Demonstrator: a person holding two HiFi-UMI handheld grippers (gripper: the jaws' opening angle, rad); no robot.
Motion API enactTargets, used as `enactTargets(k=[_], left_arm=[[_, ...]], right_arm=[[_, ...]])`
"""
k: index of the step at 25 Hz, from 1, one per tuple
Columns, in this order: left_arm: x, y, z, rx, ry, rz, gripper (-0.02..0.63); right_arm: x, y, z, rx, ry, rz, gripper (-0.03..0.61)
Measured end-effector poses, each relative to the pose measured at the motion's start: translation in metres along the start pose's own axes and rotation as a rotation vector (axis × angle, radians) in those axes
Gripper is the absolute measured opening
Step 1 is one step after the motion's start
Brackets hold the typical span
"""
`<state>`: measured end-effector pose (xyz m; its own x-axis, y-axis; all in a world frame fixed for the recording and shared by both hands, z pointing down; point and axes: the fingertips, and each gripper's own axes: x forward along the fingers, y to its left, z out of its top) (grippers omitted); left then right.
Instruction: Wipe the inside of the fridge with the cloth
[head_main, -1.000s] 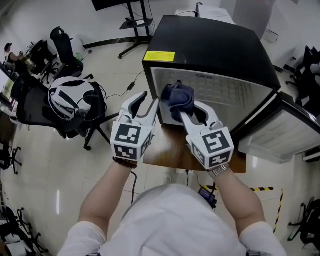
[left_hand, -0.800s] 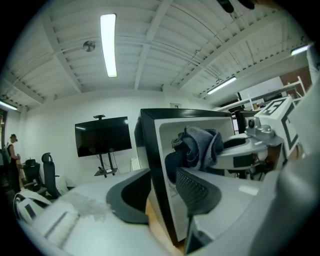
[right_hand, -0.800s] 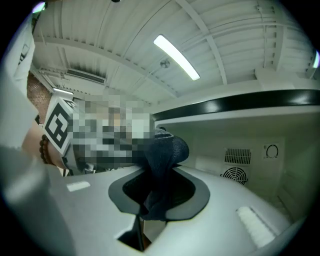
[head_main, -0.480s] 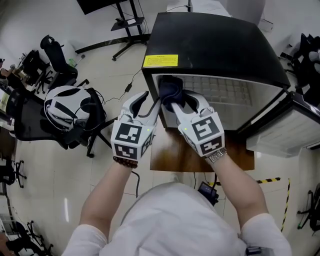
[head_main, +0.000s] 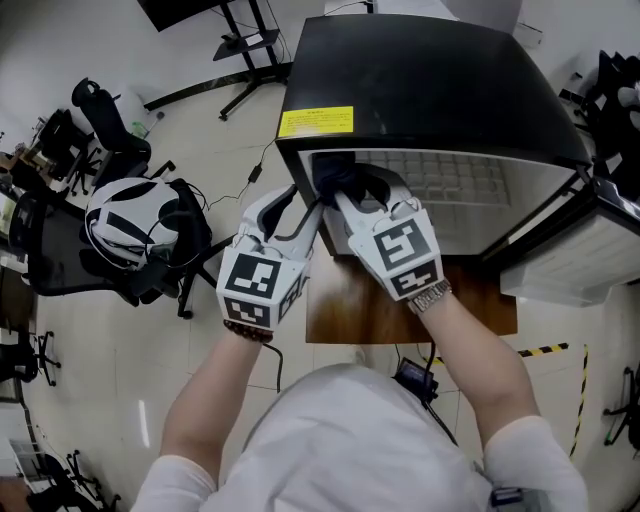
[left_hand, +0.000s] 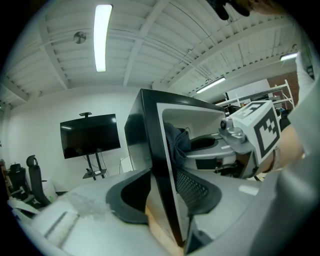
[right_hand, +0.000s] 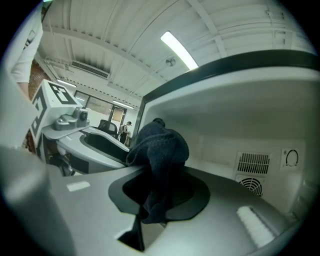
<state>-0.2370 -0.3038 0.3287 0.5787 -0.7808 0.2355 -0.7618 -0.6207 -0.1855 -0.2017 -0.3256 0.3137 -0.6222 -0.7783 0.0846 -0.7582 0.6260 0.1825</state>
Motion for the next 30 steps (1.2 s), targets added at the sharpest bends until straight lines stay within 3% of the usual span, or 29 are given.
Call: enactTargets(k=[30], left_arm=[[0.003,-0.005,0.000,-0.007,0.011,0.018,0.169]], right_arm=[[0.064,-0.068,-0.030,0.091,0.097,-0.182,0.071]])
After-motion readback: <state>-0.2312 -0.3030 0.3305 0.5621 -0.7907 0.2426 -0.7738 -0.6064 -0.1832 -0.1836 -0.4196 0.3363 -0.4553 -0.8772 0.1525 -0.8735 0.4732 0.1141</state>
